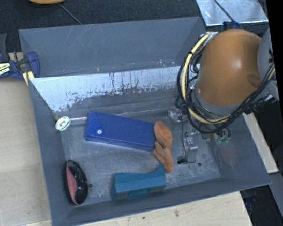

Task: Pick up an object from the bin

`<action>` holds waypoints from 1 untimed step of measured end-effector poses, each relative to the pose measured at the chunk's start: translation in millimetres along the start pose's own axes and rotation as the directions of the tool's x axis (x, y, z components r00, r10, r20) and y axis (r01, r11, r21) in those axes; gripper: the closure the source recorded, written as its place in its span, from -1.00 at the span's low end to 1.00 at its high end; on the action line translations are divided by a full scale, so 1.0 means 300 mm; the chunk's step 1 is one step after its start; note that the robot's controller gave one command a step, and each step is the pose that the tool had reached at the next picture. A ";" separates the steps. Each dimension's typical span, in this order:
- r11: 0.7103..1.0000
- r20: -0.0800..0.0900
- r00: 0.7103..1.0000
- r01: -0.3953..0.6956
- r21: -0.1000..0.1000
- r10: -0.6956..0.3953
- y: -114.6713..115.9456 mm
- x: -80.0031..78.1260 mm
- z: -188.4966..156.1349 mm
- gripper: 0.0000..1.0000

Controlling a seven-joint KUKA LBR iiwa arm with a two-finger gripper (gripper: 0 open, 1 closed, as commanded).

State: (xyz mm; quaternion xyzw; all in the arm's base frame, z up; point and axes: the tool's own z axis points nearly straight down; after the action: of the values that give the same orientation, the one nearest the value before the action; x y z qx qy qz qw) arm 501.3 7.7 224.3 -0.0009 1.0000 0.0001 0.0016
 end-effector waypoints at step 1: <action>0.999 0.004 0.999 -0.036 0.000 0.036 -0.035 -0.053 0.134 -1.00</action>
Offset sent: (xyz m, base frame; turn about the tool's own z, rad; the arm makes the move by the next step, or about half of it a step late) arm 0.0348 0.0172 -0.0738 0.0510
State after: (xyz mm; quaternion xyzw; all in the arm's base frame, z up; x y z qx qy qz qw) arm 517.5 -2.7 184.0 0.0173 0.9998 0.0002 0.0038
